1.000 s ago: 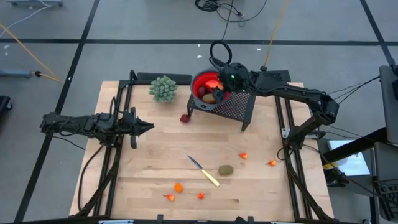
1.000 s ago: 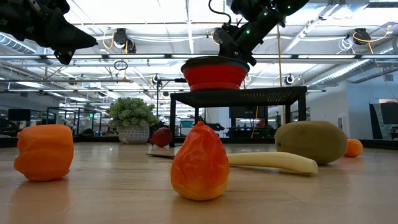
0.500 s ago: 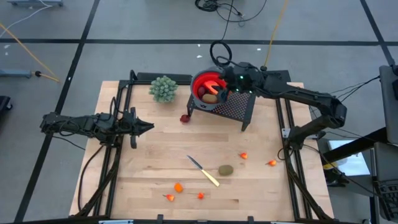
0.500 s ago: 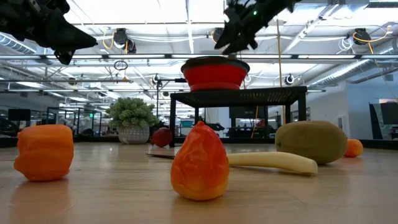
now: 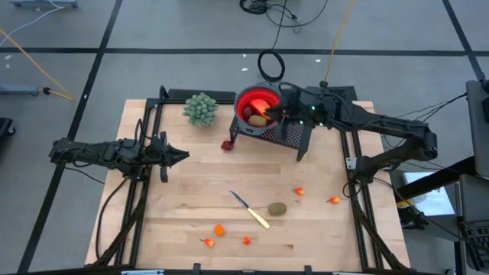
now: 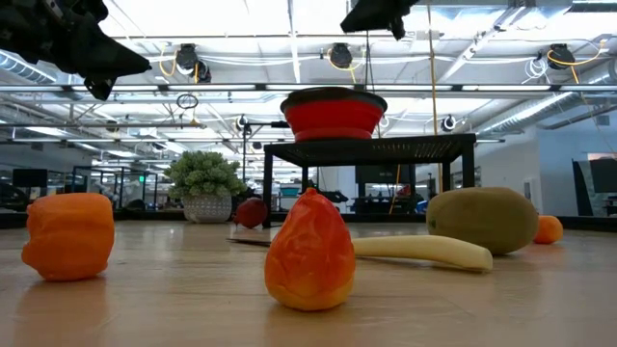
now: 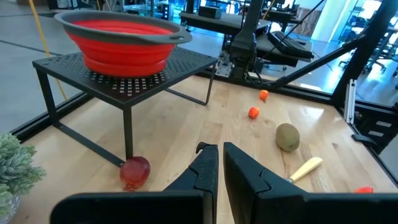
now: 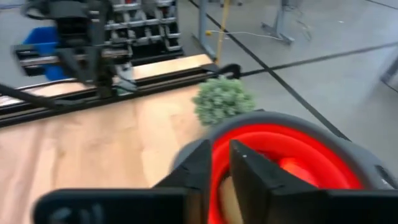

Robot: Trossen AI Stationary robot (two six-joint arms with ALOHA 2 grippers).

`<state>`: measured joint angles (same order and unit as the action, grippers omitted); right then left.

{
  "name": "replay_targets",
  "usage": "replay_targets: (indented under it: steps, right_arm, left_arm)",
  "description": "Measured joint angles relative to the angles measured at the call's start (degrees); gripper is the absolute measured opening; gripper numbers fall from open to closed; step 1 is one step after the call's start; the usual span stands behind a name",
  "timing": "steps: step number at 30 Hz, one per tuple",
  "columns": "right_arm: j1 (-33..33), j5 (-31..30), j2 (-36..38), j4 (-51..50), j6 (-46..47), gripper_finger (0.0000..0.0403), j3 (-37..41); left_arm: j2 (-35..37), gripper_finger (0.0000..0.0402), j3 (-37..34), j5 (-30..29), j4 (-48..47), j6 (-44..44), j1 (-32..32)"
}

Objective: Pick & Place Fruit
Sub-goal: Put the brown kiwi into the red strainer bowl on the shelf

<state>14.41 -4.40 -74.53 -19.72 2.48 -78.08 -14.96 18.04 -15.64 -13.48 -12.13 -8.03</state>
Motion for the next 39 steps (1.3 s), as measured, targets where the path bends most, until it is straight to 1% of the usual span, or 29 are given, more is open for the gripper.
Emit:
replay_targets:
  steps: [2,4,10,12,16,21,26,28,34,39]
  right_arm:
    - [-1.9,0.0,0.4,-0.2,0.0,0.0017,0.0]
    - [-3.7,0.0,0.9,-0.5,0.0,0.0005,0.0]
    - [-9.7,0.0,2.5,2.7,0.9,0.0007,3.3]
    - [-11.6,0.0,3.6,2.3,2.1,0.0002,5.3]
    - [-15.7,0.0,6.6,6.7,4.5,0.0002,10.7]
    - [-21.5,0.0,10.4,16.8,7.8,0.0001,19.3]
    - [-27.4,-0.5,11.4,26.9,9.1,0.0001,27.1]
    - [-29.9,-1.9,11.4,29.6,9.1,0.0001,29.1]
    - [-36.1,-6.1,11.4,30.6,9.0,0.0001,32.6]
    - [-39.4,-6.2,11.4,30.7,10.2,0.0001,33.4]
  left_arm:
    - [0.0,0.0024,0.0,0.0,0.0,0.3,0.0]
    - [0.0,0.0024,0.0,0.0,0.0,0.4,0.0]
    - [0.0,0.0024,0.0,0.0,-0.1,0.4,0.0]
    - [0.0,0.0024,0.0,0.0,-0.1,0.4,0.0]
    - [0.0,0.0024,0.0,0.0,-0.1,0.4,0.0]
    - [0.0,0.0024,0.0,0.0,-0.2,0.4,0.0]
    - [0.0,0.0024,0.0,0.0,-0.1,0.4,0.0]
    - [0.0,0.0024,0.0,0.0,-0.1,0.4,0.0]
    - [0.0,0.0024,0.0,0.0,-0.1,0.4,0.0]
    - [0.0,0.0024,0.0,0.0,0.0,0.4,0.0]
